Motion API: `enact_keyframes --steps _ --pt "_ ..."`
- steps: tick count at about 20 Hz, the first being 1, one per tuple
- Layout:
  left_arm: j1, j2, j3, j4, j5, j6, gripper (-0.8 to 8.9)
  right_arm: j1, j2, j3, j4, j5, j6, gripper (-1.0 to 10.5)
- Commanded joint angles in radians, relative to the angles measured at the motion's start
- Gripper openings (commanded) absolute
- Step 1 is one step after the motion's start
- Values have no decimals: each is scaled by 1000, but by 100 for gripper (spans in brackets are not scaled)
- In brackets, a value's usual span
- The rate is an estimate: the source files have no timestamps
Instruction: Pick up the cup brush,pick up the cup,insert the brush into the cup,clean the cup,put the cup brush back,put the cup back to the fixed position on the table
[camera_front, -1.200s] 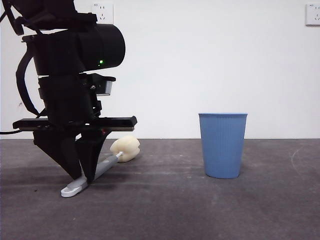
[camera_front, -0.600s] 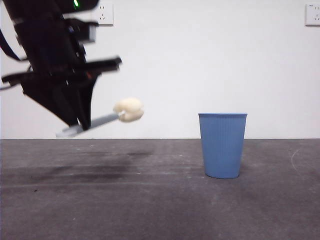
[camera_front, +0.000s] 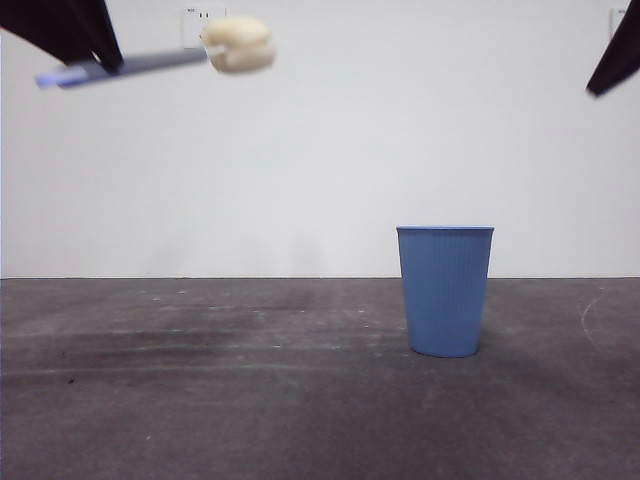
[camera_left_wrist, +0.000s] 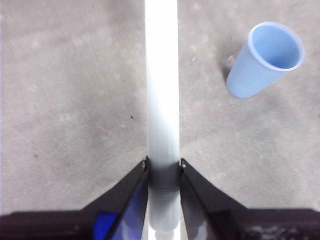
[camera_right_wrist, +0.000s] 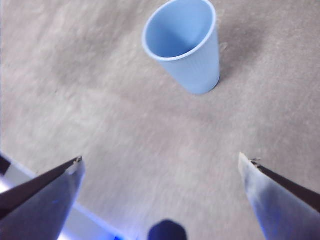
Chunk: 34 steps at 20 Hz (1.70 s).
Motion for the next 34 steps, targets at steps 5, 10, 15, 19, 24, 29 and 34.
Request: enact_keyframes --steps 5,10,15,19,24,29,34 --pt "2 -105 -3 -129 55 48 -8 56 0 -198 261 34 155 595" --pt "1 -107 -3 -160 163 64 -8 108 47 -252 439 106 108 595" --pt "0 -107 -3 -189 213 79 -8 157 231 -281 654 165 54 594" --pt "0 -107 -3 -211 213 88 -8 193 400 -281 837 188 18 594" --pt "0 -107 -3 -211 212 101 -8 232 552 -281 1023 215 -21 594" --pt "0 -107 -3 -211 213 101 -8 249 675 -281 1193 243 -31 595" --pt "0 -107 -3 -212 213 101 -8 249 803 -280 1380 262 -28 595"
